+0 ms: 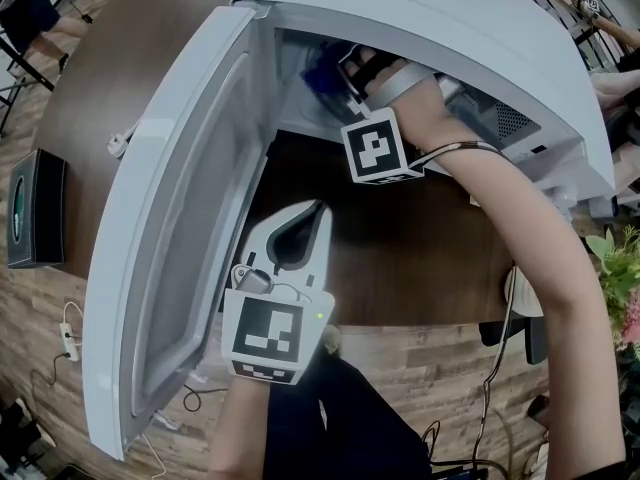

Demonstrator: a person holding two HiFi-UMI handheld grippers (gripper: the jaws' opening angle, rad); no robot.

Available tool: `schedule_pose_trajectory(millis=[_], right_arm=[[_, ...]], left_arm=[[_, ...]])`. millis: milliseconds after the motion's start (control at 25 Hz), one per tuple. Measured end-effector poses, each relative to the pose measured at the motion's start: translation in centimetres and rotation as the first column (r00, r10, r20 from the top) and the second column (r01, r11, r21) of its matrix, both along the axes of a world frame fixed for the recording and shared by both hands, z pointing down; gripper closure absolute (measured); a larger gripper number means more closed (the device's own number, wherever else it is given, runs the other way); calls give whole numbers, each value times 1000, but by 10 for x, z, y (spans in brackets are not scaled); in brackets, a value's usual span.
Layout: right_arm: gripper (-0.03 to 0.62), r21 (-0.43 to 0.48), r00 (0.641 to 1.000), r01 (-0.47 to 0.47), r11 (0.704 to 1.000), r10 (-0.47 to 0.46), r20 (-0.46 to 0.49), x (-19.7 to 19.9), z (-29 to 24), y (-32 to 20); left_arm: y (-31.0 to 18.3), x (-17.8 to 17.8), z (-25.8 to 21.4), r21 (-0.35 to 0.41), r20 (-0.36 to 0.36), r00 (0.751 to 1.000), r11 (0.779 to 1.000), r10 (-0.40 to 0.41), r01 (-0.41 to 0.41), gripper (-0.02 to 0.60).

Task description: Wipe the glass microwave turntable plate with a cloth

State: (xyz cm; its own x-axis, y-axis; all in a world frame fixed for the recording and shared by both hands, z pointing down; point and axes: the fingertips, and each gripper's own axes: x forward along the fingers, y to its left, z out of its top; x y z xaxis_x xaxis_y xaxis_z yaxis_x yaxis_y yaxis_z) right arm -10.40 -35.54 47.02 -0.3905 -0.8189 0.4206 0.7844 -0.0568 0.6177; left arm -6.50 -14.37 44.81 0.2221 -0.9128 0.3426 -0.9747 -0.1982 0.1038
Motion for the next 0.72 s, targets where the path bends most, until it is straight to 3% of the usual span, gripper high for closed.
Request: schedule_pose_trajectory(millis=[400,720], right_arm=[[543,65,971,-147,987,157,-180,52,5,-19],[543,130,907,-291,948,317,-279,102,7,-29]], left_arm=[[1,5,-1,2,-5,1000,1000,18,-18,572],[2,6,-2,4,-6,1000,1000,29,-29,572]])
